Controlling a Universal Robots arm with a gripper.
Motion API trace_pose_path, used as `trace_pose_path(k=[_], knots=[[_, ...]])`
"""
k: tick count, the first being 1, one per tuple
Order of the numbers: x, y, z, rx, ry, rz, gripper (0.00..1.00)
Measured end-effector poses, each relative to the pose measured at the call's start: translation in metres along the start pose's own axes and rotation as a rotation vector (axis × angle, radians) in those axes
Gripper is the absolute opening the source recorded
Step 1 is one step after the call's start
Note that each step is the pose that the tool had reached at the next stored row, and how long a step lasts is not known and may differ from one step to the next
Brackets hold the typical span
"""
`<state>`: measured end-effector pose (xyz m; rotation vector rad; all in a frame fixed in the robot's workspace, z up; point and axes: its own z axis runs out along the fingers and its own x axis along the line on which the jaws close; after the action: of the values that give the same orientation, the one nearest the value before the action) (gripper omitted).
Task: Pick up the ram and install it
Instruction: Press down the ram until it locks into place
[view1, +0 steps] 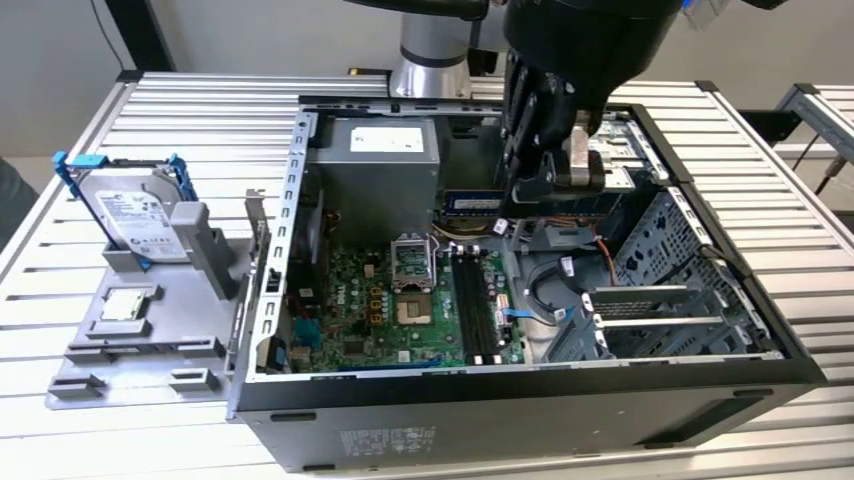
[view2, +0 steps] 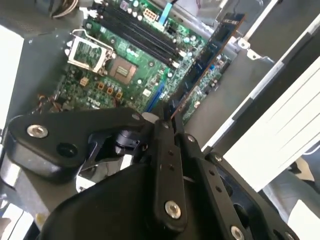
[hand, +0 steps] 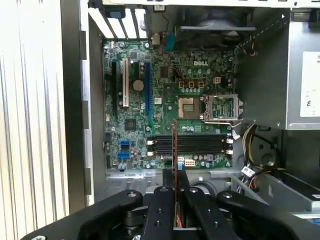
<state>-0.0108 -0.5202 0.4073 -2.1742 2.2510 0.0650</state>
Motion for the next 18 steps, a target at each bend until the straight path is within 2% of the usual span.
trace_pose_path(k=[18], knots=[[-0.0745,0.0025,0.0035,-0.0001,-0.0014,0.000,0.00]])
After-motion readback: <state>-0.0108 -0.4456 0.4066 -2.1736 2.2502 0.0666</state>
